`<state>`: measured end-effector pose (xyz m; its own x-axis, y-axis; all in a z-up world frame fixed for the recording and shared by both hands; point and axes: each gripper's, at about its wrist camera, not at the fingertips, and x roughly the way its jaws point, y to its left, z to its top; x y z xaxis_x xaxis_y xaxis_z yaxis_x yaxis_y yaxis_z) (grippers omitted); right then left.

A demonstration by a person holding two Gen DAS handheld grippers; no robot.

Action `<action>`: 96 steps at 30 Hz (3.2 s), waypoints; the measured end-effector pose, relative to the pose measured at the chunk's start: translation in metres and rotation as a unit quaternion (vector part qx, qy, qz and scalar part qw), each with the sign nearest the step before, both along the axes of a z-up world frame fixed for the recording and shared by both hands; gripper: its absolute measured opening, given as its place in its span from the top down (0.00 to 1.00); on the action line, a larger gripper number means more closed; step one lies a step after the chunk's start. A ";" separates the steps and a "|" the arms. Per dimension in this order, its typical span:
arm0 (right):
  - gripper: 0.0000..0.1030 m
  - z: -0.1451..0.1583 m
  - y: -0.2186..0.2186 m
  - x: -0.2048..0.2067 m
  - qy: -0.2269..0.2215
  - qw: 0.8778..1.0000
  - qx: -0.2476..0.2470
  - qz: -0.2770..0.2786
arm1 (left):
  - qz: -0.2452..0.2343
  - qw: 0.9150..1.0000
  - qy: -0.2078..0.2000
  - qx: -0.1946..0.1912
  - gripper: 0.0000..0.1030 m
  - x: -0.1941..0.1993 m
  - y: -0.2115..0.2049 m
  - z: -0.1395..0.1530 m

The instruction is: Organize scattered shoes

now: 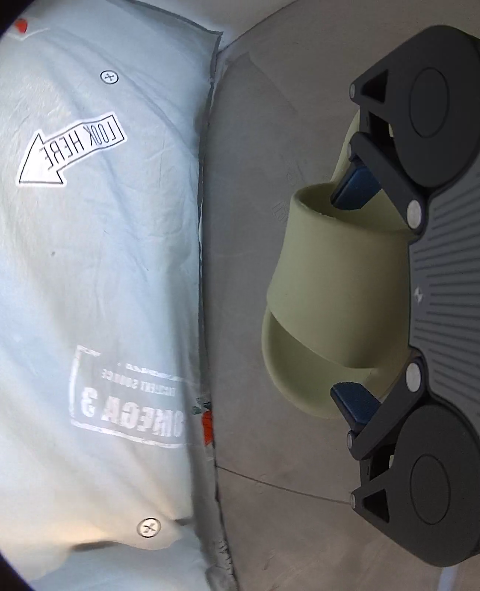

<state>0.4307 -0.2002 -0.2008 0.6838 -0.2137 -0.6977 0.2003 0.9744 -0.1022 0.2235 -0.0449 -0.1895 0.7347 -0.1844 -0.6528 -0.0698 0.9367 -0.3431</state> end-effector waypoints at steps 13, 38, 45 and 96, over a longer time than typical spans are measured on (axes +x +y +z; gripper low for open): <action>0.03 -0.040 -0.124 -0.130 0.028 0.997 -0.008 -0.071 | -0.044 0.999 0.014 -0.012 0.36 0.012 -0.021 -0.009; 0.00 -0.065 -0.122 -0.068 0.026 0.992 0.092 -0.079 | -0.052 0.998 0.012 -0.012 0.36 0.013 -0.017 -0.004; 0.01 -0.067 -0.119 -0.087 0.039 0.994 0.100 0.025 | -0.069 0.998 0.007 -0.014 0.36 0.008 -0.026 -0.002; 0.05 -0.053 -0.070 -0.393 0.047 0.966 0.064 0.244 | -0.126 0.992 -0.012 0.015 0.36 -0.140 0.009 -0.003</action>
